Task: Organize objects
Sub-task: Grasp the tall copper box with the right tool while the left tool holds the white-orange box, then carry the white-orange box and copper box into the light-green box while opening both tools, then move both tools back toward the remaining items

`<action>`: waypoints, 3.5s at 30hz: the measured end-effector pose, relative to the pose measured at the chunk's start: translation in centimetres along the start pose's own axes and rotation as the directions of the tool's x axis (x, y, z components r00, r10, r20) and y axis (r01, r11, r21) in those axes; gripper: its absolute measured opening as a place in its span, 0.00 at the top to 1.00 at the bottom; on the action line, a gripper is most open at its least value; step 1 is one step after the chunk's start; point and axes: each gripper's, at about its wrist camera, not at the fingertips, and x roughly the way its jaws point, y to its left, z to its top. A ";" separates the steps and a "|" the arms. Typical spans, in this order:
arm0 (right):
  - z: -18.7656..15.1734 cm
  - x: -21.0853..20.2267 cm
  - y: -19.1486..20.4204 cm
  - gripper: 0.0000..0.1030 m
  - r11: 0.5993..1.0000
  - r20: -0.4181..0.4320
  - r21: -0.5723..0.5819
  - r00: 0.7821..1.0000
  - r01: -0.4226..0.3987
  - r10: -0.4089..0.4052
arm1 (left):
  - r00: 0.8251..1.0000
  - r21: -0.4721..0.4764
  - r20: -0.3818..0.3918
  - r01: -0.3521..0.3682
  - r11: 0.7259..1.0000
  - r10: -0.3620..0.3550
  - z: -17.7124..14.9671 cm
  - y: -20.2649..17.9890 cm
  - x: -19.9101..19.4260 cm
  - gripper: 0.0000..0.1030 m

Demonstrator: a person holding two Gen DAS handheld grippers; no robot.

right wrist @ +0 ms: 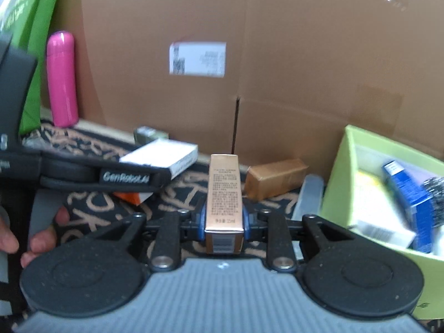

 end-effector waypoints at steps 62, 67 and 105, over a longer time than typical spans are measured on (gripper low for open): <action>-2.7 -12.3 -21.0 0.00 0.696 0.138 0.560 0.778 0.449 -0.613 | 0.913 0.104 0.105 0.383 0.918 -0.393 2.2 -19.5 -4.8 0.00; -2.4 -12.1 -20.3 0.00 0.711 0.147 0.539 0.780 0.452 -0.608 | 0.913 0.097 0.096 0.387 0.917 -0.396 2.4 -18.9 -5.0 0.00; 1.9 0.9 1.6 0.22 0.981 0.045 -0.139 0.990 0.138 -0.133 | 0.994 -0.203 -0.006 -0.104 0.974 0.105 2.9 1.8 -0.2 0.00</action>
